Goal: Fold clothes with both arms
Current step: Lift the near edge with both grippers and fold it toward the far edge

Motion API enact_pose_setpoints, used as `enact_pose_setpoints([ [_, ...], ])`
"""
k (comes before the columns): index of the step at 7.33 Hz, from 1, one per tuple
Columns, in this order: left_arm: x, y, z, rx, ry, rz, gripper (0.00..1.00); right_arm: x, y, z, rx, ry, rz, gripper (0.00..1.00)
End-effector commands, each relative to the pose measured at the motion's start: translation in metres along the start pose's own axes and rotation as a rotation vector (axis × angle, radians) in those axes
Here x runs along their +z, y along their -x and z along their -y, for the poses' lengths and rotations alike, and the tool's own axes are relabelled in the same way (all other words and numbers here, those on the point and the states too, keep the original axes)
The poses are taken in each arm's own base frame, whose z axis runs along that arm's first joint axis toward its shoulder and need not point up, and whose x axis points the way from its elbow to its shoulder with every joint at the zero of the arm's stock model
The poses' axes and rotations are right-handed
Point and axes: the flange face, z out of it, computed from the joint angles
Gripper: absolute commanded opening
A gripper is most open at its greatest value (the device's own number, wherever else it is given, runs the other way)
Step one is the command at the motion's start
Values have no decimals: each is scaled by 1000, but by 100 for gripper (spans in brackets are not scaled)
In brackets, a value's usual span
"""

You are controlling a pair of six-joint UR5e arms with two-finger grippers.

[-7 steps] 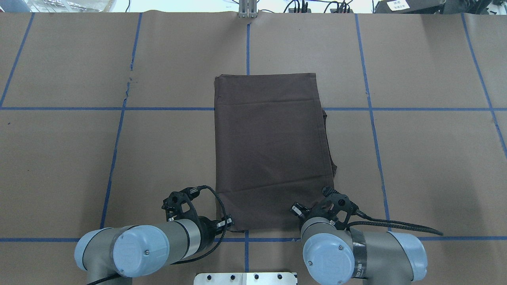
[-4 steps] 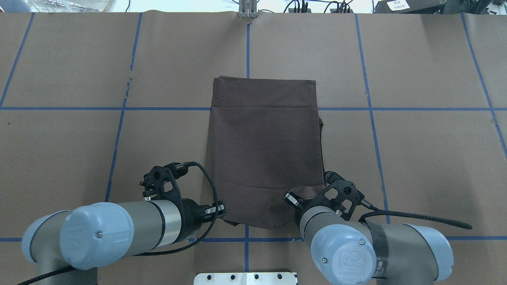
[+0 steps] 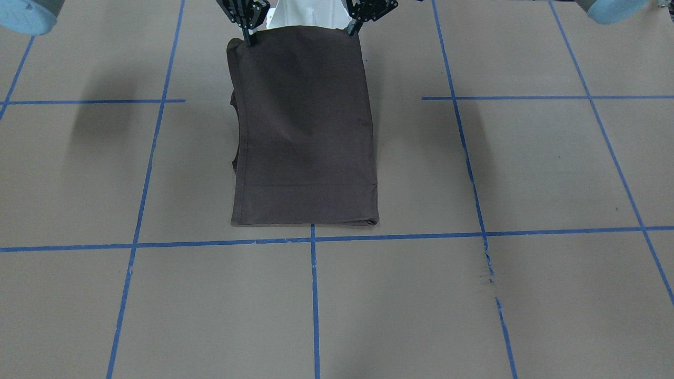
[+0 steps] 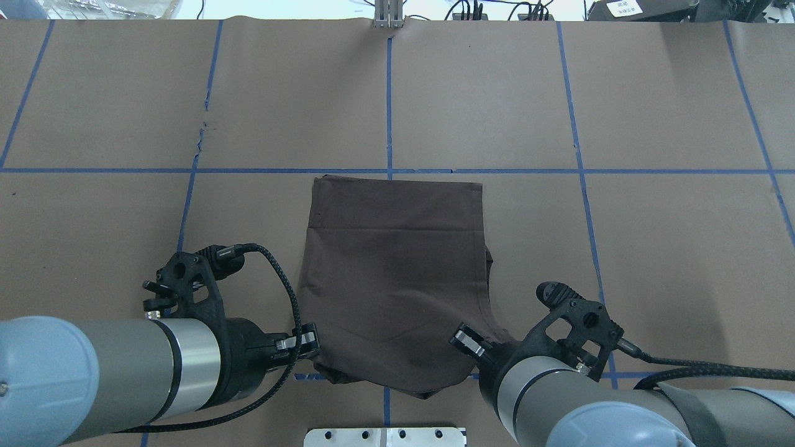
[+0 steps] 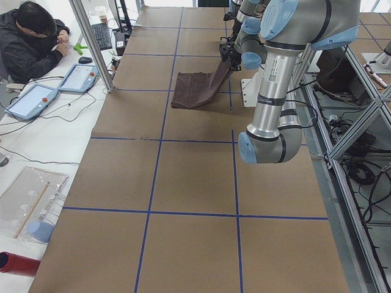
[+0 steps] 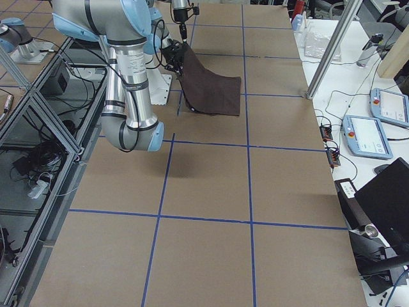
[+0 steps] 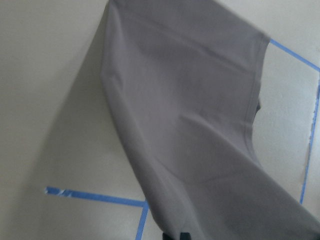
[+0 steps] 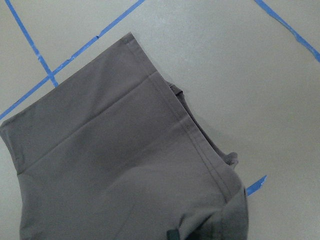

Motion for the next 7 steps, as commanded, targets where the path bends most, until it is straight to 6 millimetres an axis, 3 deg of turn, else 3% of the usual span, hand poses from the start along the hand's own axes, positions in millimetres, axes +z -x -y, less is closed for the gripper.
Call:
enact_pose_setpoints([
  [1, 26, -18, 40, 51, -80, 41, 0, 27, 18, 9, 9, -57, -18, 0],
  [2, 51, -24, 76, 66, -140, 85, 0, 42, 33, 27, 14, -98, -10, 0],
  [3, 61, -33, 111, 96, -188, 86, 0, 59, 52, 50, 24, -111, -7, 0],
  [4, 76, -30, 138, 100, -198, 106, 0, 83, 67, 74, 38, -106, -11, 0],
  [5, 99, -26, 162, 98, -219, 114, 0, 114, 83, 99, 54, -139, 1, 0],
  [7, 153, -27, 202, 102, -249, 124, 0, 167, 120, 118, 51, -171, -21, 0],
])
